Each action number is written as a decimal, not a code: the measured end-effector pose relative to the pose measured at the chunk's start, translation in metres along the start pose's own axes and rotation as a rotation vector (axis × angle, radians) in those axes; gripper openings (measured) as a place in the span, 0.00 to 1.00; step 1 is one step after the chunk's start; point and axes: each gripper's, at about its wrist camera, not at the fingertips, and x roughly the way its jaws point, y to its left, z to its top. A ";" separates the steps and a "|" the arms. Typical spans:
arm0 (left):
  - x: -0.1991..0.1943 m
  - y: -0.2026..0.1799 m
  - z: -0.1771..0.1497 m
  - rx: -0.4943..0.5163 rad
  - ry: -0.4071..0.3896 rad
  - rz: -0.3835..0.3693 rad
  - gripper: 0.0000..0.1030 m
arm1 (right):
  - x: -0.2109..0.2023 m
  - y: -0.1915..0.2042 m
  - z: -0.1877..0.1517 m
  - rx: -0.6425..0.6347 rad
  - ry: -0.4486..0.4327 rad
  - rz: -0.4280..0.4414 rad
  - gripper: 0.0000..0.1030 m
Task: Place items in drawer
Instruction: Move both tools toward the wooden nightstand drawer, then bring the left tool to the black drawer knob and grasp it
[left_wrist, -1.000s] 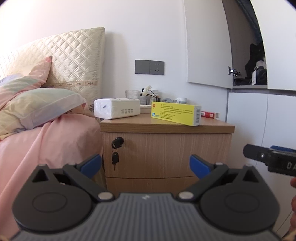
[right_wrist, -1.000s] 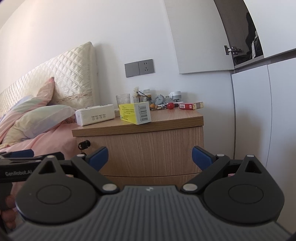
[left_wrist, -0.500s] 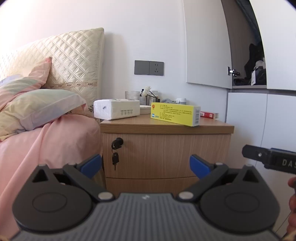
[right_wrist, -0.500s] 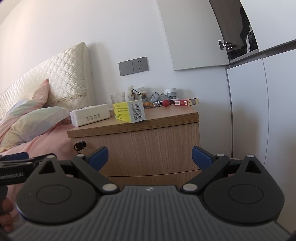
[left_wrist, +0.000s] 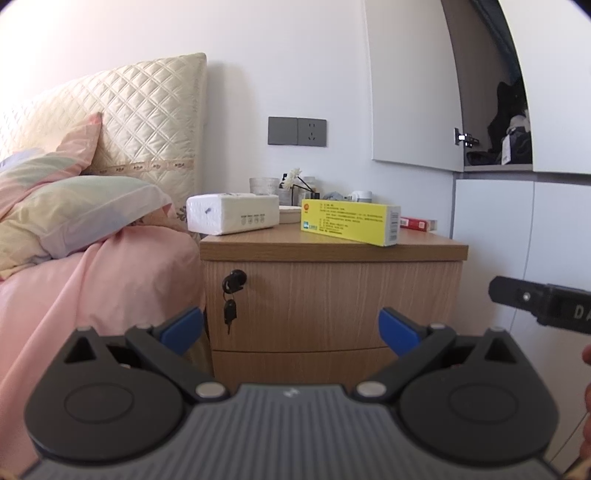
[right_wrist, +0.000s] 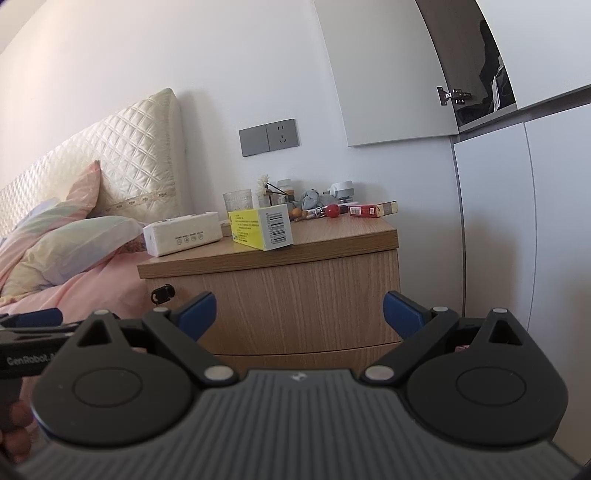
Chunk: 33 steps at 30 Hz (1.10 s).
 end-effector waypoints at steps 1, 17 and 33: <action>0.000 0.000 -0.001 0.001 0.001 0.000 1.00 | 0.000 0.000 0.000 0.000 -0.002 0.001 0.96; 0.015 0.003 -0.007 -0.023 -0.062 0.034 1.00 | 0.005 -0.002 0.008 -0.037 -0.031 0.046 0.96; 0.094 0.046 0.012 -0.043 0.015 0.076 1.00 | 0.074 -0.043 0.033 0.006 0.027 0.161 0.96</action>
